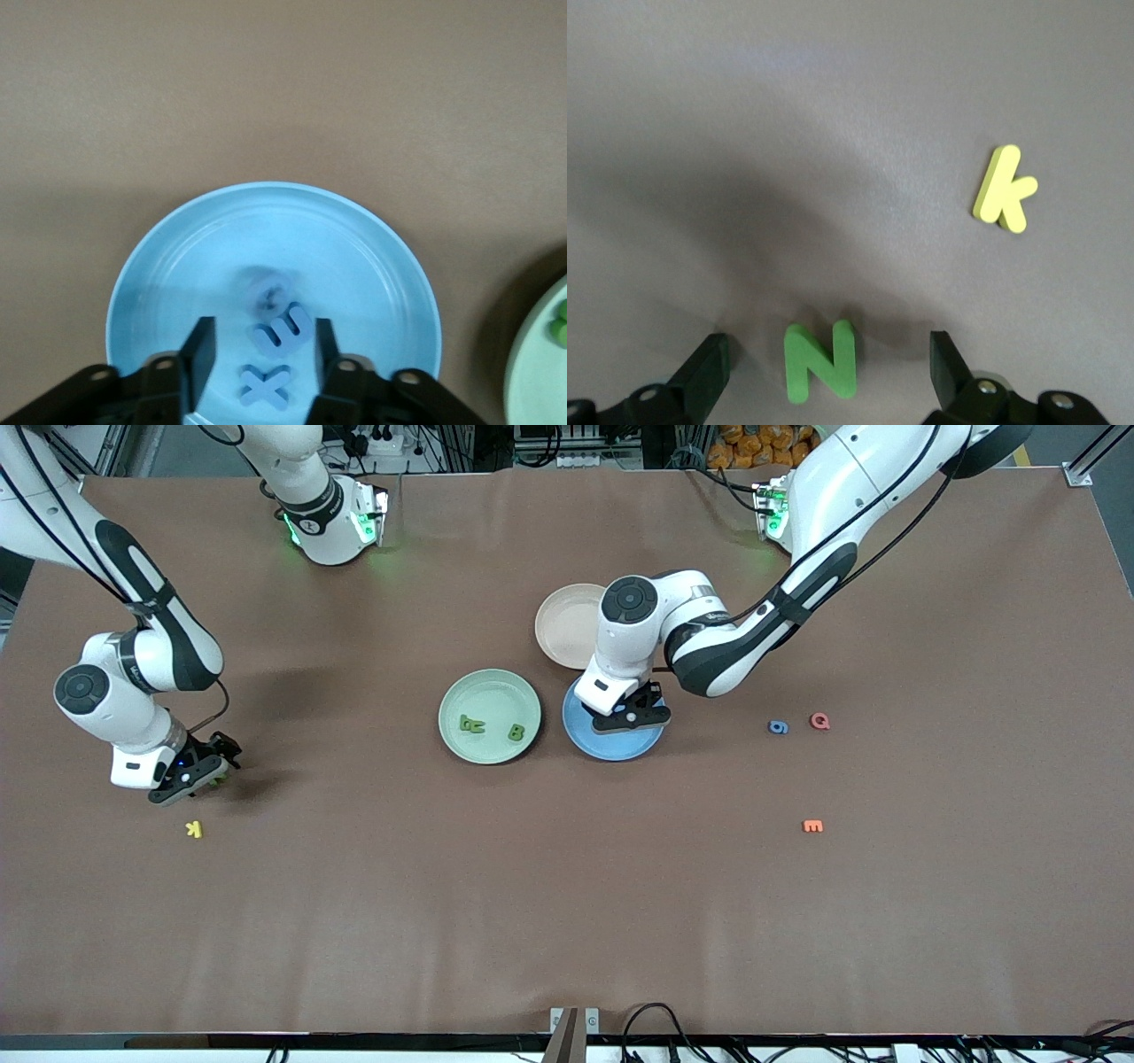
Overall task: Sort letters by color into matching plates
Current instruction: 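Drop the blue G onto the blue plate while the right gripper reaches the N, then grasp the green N with the right gripper while the left gripper returns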
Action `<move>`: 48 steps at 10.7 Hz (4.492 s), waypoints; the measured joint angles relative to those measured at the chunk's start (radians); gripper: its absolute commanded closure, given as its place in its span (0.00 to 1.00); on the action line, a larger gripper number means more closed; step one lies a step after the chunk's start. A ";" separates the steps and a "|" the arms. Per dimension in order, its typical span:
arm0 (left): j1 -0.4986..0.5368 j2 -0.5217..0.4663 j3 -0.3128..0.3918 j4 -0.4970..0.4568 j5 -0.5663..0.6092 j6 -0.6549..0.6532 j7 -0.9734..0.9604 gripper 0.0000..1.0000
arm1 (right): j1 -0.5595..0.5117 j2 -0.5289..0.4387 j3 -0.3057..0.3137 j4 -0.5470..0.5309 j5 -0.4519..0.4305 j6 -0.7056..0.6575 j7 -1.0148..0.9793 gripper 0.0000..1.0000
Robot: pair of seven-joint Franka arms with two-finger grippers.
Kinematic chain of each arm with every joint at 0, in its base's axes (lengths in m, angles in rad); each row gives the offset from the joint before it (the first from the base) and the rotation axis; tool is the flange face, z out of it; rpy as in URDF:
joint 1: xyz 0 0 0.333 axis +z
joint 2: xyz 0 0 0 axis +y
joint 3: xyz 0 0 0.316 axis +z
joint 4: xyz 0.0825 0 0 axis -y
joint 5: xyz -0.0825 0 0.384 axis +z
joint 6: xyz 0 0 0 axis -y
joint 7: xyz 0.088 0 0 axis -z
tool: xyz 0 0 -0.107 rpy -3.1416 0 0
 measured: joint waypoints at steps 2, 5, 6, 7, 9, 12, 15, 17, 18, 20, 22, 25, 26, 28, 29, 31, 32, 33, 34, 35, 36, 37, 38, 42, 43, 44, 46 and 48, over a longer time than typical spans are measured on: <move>-0.012 0.001 0.010 0.009 -0.018 0.000 -0.002 0.00 | -0.006 0.000 0.001 -0.006 -0.007 0.011 0.000 0.00; 0.000 0.001 0.022 0.023 -0.018 -0.046 -0.003 0.00 | -0.008 0.000 0.004 -0.009 -0.008 0.017 0.000 0.00; 0.012 0.000 0.024 0.028 -0.018 -0.067 -0.003 0.00 | -0.017 0.001 0.005 -0.011 -0.008 0.018 0.000 0.00; 0.026 -0.001 0.024 0.031 -0.018 -0.081 -0.002 0.00 | -0.034 0.002 0.013 -0.013 -0.008 0.020 0.000 0.00; 0.048 -0.003 0.024 0.033 -0.018 -0.090 -0.002 0.00 | -0.069 0.006 0.035 -0.018 -0.008 0.023 0.000 0.00; 0.085 -0.010 0.024 0.035 -0.018 -0.098 0.029 0.00 | -0.075 0.021 0.040 -0.018 -0.008 0.025 0.000 0.00; 0.127 -0.018 0.024 0.035 -0.018 -0.135 0.085 0.00 | -0.075 0.024 0.041 -0.017 -0.009 0.028 0.000 0.00; 0.135 -0.019 0.024 0.035 -0.018 -0.140 0.099 0.00 | -0.075 0.024 0.041 -0.017 -0.009 0.028 0.000 0.00; 0.135 -0.020 0.024 0.035 -0.018 -0.141 0.100 0.00 | -0.075 0.024 0.043 -0.017 -0.009 0.028 0.000 0.00; 0.140 -0.022 0.024 0.035 -0.018 -0.143 0.115 0.00 | -0.076 0.024 0.055 -0.016 -0.009 0.039 0.001 0.00; 0.163 -0.030 0.023 0.035 -0.018 -0.143 0.158 0.00 | -0.076 0.024 0.069 -0.009 -0.009 0.042 0.002 0.00; 0.179 -0.033 0.023 0.033 -0.018 -0.144 0.214 0.00 | -0.090 0.024 0.075 -0.007 -0.008 0.042 0.002 0.00; 0.178 -0.034 0.032 0.033 -0.018 -0.148 0.252 0.00 | -0.098 0.025 0.075 -0.007 -0.008 0.042 0.003 0.00; 0.183 -0.035 0.083 0.034 -0.042 -0.149 0.409 0.00 | -0.111 0.026 0.077 -0.007 -0.008 0.043 0.003 0.00; 0.186 -0.040 0.115 0.035 -0.085 -0.148 0.482 0.00 | -0.114 0.026 0.078 -0.007 -0.008 0.043 0.003 0.04; 0.179 -0.070 0.195 0.035 -0.207 -0.144 0.653 0.00 | -0.117 0.027 0.080 -0.008 -0.008 0.043 0.003 0.10; 0.163 -0.091 0.241 0.034 -0.268 -0.144 0.731 0.00 | -0.117 0.027 0.080 -0.009 -0.008 0.043 0.003 0.11; 0.143 -0.118 0.287 0.027 -0.322 -0.141 0.792 0.00 | -0.118 0.029 0.081 -0.009 -0.008 0.043 0.003 0.11; 0.125 -0.152 0.325 0.005 -0.348 -0.107 0.831 0.00 | -0.119 0.033 0.081 -0.010 -0.008 0.044 0.004 0.15; 0.107 -0.187 0.359 -0.034 -0.355 -0.057 0.858 0.00 | -0.120 0.036 0.081 -0.010 -0.008 0.049 0.004 0.31; 0.087 -0.218 0.393 -0.076 -0.358 -0.018 0.874 0.00 | -0.121 0.036 0.082 -0.010 -0.008 0.051 0.004 0.50; 0.069 -0.242 0.422 -0.109 -0.359 0.004 0.885 0.00 | -0.123 0.036 0.082 -0.010 -0.008 0.053 0.004 0.54; 0.056 -0.257 0.449 -0.126 -0.360 0.012 0.913 0.00 | -0.125 0.036 0.083 -0.008 -0.008 0.056 0.004 0.56; 0.016 -0.306 0.581 -0.172 -0.552 0.040 1.165 0.00 | -0.136 0.037 0.088 0.003 -0.008 0.064 0.006 0.65; 0.014 -0.316 0.585 -0.199 -0.552 0.081 1.166 0.00 | -0.141 0.037 0.093 0.003 -0.008 0.064 0.008 0.67; 0.008 -0.329 0.588 -0.242 -0.552 0.148 1.166 0.00 | -0.149 0.037 0.101 0.002 -0.008 0.063 0.008 0.76; -0.009 -0.353 0.601 -0.307 -0.553 0.210 1.166 0.00 | -0.158 0.034 0.115 0.004 -0.008 0.063 0.010 0.79; -0.010 -0.387 0.606 -0.349 -0.553 0.238 1.166 0.00 | -0.159 0.034 0.119 0.011 -0.008 0.063 0.011 0.80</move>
